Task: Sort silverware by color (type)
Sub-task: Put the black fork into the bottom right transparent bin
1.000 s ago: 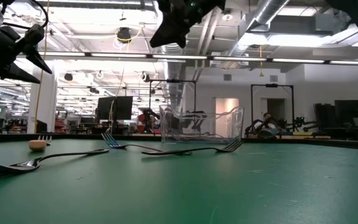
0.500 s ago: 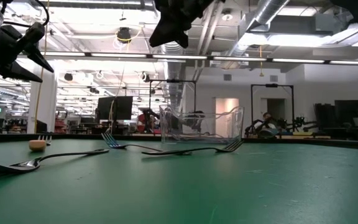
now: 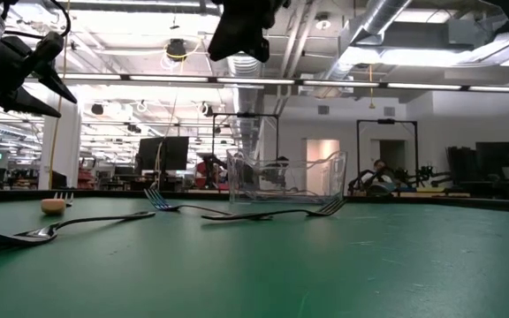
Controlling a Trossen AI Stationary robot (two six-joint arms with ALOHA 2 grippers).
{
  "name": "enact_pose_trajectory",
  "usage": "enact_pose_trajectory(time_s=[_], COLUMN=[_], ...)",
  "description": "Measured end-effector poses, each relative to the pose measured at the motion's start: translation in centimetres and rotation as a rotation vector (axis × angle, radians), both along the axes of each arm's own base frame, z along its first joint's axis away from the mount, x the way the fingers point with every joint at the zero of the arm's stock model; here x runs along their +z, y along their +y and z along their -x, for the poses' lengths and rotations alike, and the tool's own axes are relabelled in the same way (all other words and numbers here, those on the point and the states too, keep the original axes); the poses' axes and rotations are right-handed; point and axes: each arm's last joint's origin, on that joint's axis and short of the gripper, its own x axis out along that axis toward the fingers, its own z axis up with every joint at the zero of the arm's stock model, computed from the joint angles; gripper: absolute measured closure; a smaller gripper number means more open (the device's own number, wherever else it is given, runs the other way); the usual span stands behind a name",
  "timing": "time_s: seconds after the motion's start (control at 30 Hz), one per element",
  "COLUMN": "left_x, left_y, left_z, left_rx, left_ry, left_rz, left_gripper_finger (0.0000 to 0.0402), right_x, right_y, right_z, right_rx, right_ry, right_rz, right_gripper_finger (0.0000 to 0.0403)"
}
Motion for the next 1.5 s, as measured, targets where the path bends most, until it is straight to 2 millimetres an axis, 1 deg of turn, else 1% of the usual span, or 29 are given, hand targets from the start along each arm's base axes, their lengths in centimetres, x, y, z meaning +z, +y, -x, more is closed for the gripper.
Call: enact_pose_trajectory(time_s=[0.13, 0.23, 0.43, 0.53, 0.67, 0.73, 0.83, 0.9, 1.03, 1.17, 1.33, 1.5], left_x=[0.0, 0.0, 0.0, 0.0, 0.0, 0.0, 0.0, 0.0, 0.0, 0.0, 0.0, 0.0], left_y=[0.0, 0.0, 0.0, 0.0, 0.0, 0.0, 0.0, 0.0, 0.0, 0.0, 0.0, 0.0], left_z=[0.0, 0.0, 0.0, 0.0, 0.0, 0.0, 0.0, 0.0, 0.0, 0.0, 0.0, 0.0], left_rx=[0.015, 0.014, 0.02, 0.011, 0.01, 0.01, 0.005, -0.007, -0.006, -0.004, -0.005, -0.007], left_ry=[0.006, 0.007, -0.004, 0.013, 0.013, 0.013, 0.012, 0.017, 0.016, 0.012, 0.012, 0.012], left_rz=[-0.012, -0.011, -0.006, -0.015, -0.014, -0.014, -0.011, -0.01, -0.009, -0.007, -0.007, -0.005], left_gripper_finger=[0.0226, 0.0226, 0.0226, 0.0226, 0.0226, 0.0226, 0.0226, 0.0226, 0.0226, 0.0226, 0.0226, 0.0226], right_x=[-0.4, -0.7, -1.9, -1.9, -1.9, -2.3, -2.8, -3.0, -4.3, -5.9, -9.4, -11.9], right_y=[1.7, 2.8, 4.1, 5.2, 7.2, 8.0, 8.9, 9.6, 10.8, 11.1, 11.5, 11.7], right_z=[0.3, 0.8, 1.4, 1.4, 1.8, 1.9, 2.4, 2.8, 2.6, 2.0, 1.0, 0.3], right_rx=[0.052, 0.112, 0.143, 0.159, 0.185, 0.212, 0.292, 0.359, 0.457, 0.514, 0.588, 0.685], right_ry=[0.044, 0.107, 0.221, 0.219, 0.233, 0.251, 0.301, 0.322, 0.355, 0.39, 0.481, 0.522], right_rz=[0.009, 0.035, 0.033, 0.056, 0.121, 0.155, 0.21, 0.254, 0.321, 0.346, 0.363, 0.393], right_gripper_finger=[0.0337, 0.0337, 0.0326, 0.0303, 0.0259, 0.0237, 0.021, 0.0199, 0.0194, 0.0194, 0.0194, 0.0197])
